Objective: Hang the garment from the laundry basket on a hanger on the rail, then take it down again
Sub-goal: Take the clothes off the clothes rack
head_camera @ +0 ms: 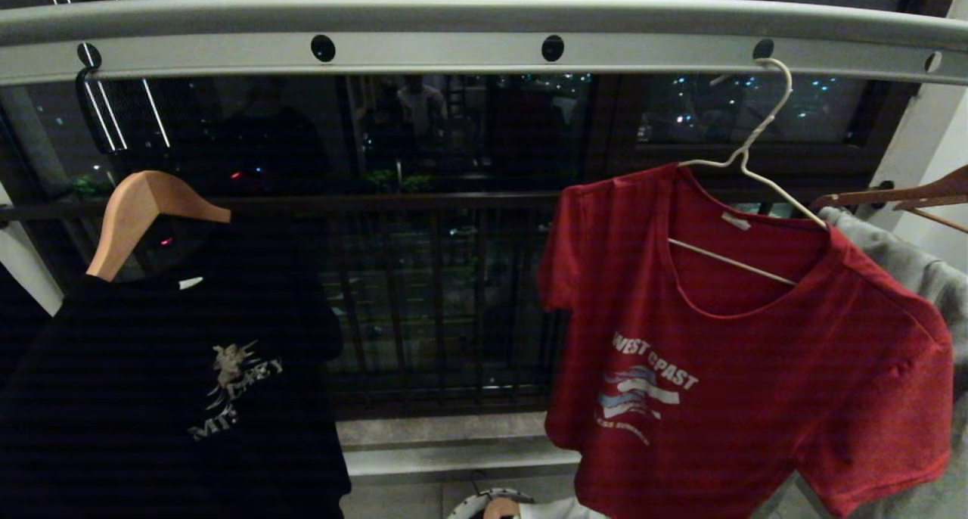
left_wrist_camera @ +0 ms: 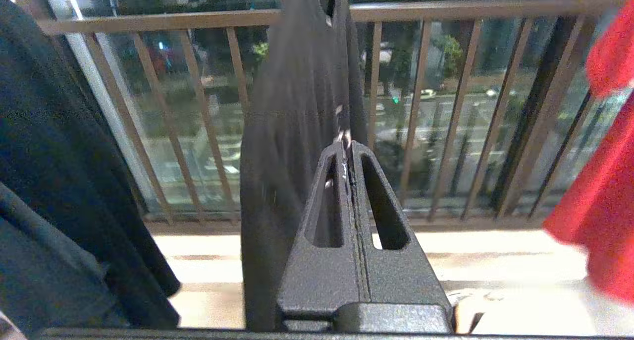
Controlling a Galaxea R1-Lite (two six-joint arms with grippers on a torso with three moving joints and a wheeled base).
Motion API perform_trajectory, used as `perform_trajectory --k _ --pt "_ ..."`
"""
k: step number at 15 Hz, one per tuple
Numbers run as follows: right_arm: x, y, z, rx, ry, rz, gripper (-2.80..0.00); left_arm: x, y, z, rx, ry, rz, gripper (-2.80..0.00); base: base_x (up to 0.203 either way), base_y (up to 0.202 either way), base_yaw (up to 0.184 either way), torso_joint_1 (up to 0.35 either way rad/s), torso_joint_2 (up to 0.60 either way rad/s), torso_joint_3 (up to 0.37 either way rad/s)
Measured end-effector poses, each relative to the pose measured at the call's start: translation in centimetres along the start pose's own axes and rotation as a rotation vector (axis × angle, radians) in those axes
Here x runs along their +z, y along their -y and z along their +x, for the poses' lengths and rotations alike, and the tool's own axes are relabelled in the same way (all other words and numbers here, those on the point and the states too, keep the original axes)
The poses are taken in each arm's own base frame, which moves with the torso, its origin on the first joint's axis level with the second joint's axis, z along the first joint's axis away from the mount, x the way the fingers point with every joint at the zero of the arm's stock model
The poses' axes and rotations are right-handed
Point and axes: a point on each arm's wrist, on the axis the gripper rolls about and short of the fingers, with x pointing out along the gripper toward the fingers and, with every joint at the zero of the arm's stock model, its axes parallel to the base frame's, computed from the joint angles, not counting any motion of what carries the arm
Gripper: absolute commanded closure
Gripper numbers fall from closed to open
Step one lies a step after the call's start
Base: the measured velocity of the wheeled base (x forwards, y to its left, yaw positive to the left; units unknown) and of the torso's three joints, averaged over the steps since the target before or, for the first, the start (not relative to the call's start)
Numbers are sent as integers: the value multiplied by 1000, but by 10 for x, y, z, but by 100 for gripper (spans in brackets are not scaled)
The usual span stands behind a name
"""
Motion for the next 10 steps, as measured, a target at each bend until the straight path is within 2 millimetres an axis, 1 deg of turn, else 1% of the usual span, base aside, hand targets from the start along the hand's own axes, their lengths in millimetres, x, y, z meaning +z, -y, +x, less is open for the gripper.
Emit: perform_trajectory --k 1,3,6,8,10 --pt "-10 -4 1 21 -17 6 0 -12 1 -1 -6 -8 20 0 0 0 0 0 0 0" --pt "-27 -14 3 105 -40 60 0 -29 1 -1 -10 -28 35 0 0 0 0 0 0 0" --pt "-46 -26 7 280 -78 195 0 -51 2 3 -15 -85 48 0 0 0 0 0 0 0" --pt "-60 -35 9 368 -122 236 0 -62 3 5 -23 -121 47 0 0 0 0 0 0 0" --pt "-72 -42 12 420 -137 238 0 -66 3 5 -31 -133 46 0 0 0 0 0 0 0"
